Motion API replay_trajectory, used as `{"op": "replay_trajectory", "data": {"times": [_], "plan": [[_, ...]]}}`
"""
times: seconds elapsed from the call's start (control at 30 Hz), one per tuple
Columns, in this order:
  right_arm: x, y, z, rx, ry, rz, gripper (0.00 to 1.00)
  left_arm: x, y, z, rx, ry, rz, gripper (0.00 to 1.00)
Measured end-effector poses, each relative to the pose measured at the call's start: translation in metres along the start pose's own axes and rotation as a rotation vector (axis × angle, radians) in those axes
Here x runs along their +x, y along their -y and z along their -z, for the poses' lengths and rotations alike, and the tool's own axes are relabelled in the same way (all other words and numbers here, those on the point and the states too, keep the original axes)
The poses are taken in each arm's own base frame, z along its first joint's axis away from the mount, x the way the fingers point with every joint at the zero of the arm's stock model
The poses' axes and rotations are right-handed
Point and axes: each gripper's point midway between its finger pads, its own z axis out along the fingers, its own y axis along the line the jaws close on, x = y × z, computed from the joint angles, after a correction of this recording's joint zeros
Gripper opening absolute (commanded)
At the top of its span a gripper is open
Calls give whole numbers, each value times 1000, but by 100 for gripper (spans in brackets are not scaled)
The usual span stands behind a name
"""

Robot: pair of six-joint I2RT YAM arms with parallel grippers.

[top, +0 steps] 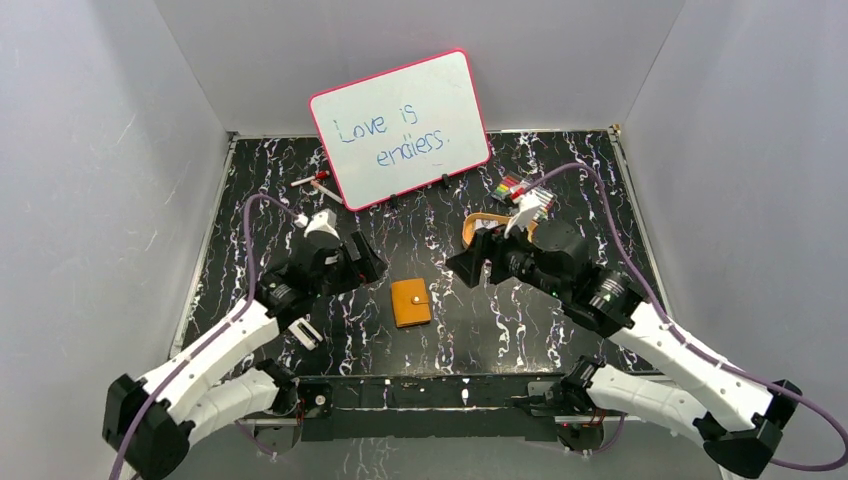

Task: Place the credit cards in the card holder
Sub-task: Reset both arms

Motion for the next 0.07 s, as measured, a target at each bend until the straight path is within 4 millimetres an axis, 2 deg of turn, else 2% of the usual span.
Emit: {"op": "replay_trajectory", "data": {"times": [0.07], "plan": [[-1, -1, 4, -9, 17, 0, 86, -9, -1, 11, 2, 47, -5, 92]]}}
